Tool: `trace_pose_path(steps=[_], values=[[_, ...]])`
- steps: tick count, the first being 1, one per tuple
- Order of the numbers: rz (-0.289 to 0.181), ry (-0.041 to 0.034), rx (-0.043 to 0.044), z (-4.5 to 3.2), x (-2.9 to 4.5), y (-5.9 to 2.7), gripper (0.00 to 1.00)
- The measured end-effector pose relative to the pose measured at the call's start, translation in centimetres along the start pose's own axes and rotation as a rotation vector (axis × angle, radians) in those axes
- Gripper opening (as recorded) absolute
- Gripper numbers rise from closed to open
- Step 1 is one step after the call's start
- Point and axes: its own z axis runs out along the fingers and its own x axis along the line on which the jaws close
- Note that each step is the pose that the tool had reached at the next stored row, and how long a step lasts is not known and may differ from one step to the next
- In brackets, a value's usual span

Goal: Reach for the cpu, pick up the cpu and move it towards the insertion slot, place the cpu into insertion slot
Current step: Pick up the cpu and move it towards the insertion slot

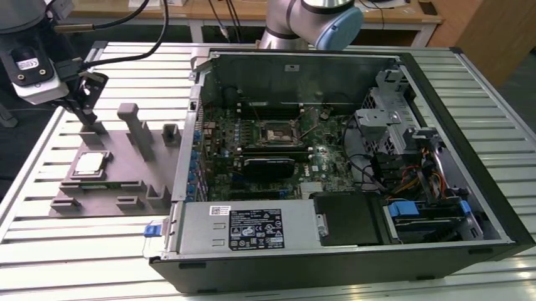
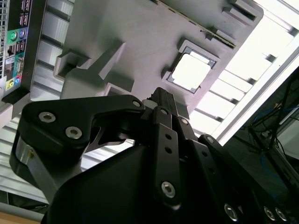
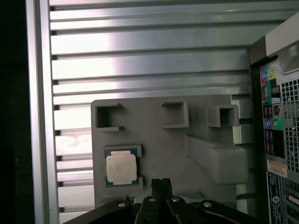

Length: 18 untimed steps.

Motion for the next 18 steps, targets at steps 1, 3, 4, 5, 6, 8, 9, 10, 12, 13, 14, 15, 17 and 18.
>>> trace_pose_path(steps=[1, 3, 4, 5, 6, 8, 9, 10, 12, 13, 14, 15, 17, 18], values=[[0.000, -0.0001, 0.0000, 0.05, 0.03, -0.01, 0.11], [0.000, -0.0001, 0.0000, 0.19, 0.10, -0.02, 0.11], [0.000, 0.0000, 0.0001, 0.29, 0.13, -0.03, 0.11], [0.000, 0.0001, 0.0001, 0.41, 0.17, -0.03, 0.11], [0.000, 0.0001, 0.0001, 0.54, 0.21, -0.04, 0.11], [0.000, 0.0000, 0.0000, 0.81, 0.29, -0.07, 0.11], [0.000, 0.0001, 0.0000, 0.93, 0.31, -0.09, 0.11], [0.000, 0.0001, 0.0001, 1.05, 0.36, -0.12, 0.11], [0.000, 0.0002, 0.0002, 1.28, 0.45, -0.19, 0.11], [0.000, 0.0002, 0.0001, 1.39, 0.50, -0.23, 0.11], [0.000, 0.0000, 0.0001, 1.52, 0.56, -0.27, 0.11], [0.000, 0.0000, 0.0000, 1.64, 0.62, -0.31, 0.11], [0.000, 0.0000, 0.0000, 1.89, 0.74, -0.42, 0.11], [0.000, 0.0001, 0.0001, 2.00, 0.78, -0.48, 0.11]])
